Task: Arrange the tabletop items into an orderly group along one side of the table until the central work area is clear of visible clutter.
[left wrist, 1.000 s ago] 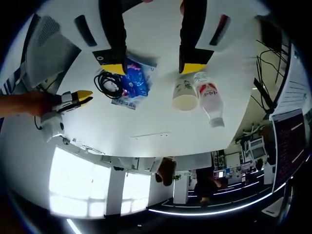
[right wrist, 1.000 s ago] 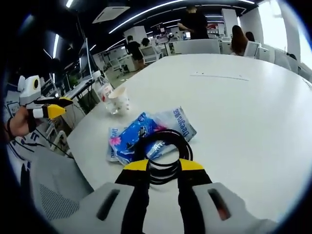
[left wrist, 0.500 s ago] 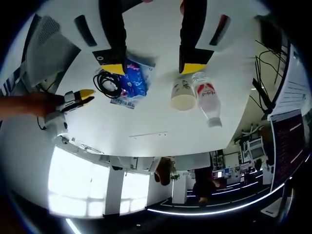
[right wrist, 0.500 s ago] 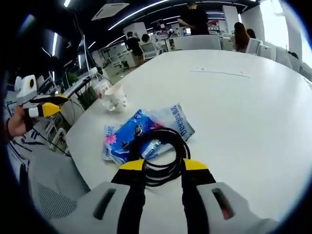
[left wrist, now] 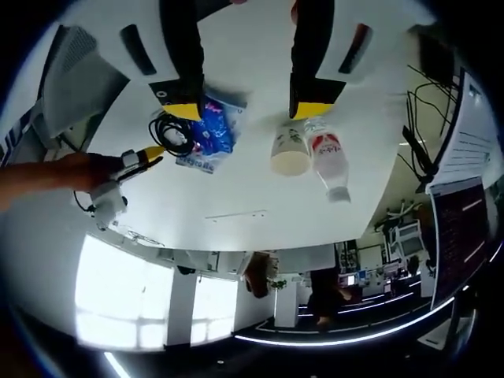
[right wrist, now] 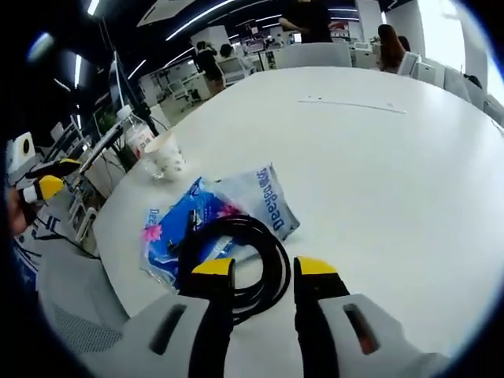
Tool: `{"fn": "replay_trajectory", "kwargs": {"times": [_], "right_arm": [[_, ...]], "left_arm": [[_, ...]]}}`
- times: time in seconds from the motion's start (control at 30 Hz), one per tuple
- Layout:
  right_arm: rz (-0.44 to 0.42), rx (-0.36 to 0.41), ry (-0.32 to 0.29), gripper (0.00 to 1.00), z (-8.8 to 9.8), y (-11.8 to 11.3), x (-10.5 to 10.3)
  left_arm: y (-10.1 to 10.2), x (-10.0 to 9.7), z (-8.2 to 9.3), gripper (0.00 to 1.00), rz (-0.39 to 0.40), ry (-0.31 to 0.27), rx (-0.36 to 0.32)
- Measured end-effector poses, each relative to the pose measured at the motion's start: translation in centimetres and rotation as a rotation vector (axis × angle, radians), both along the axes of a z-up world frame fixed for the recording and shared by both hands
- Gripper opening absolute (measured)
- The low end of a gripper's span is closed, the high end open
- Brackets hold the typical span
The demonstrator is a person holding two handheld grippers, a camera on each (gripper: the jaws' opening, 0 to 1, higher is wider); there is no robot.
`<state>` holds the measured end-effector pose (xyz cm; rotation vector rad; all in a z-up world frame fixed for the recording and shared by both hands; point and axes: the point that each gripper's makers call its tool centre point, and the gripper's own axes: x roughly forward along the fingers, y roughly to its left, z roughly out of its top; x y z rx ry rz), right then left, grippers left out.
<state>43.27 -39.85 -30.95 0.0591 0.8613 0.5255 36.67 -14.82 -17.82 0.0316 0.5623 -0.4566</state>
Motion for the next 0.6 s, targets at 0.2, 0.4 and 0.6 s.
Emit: {"fn": "replay_trajectory", "kwargs": {"times": [0.2, 0.4, 0.6], "right_arm": [[0.011, -0.013, 0.023, 0.27, -0.9, 0.6, 0.4], [0.025, -0.077, 0.064, 0.22, -2.5, 0.3, 0.4], [0.017, -0.111, 0.042, 0.13, -2.9, -0.3, 0.5]], "left_arm": [[0.3, 0.1, 0.1, 0.42, 0.01, -0.002, 0.003], [0.3, 0.3, 0.0, 0.42, 0.014, -0.001, 0.004], [0.3, 0.4, 0.1, 0.42, 0.017, -0.003, 0.006]]}}
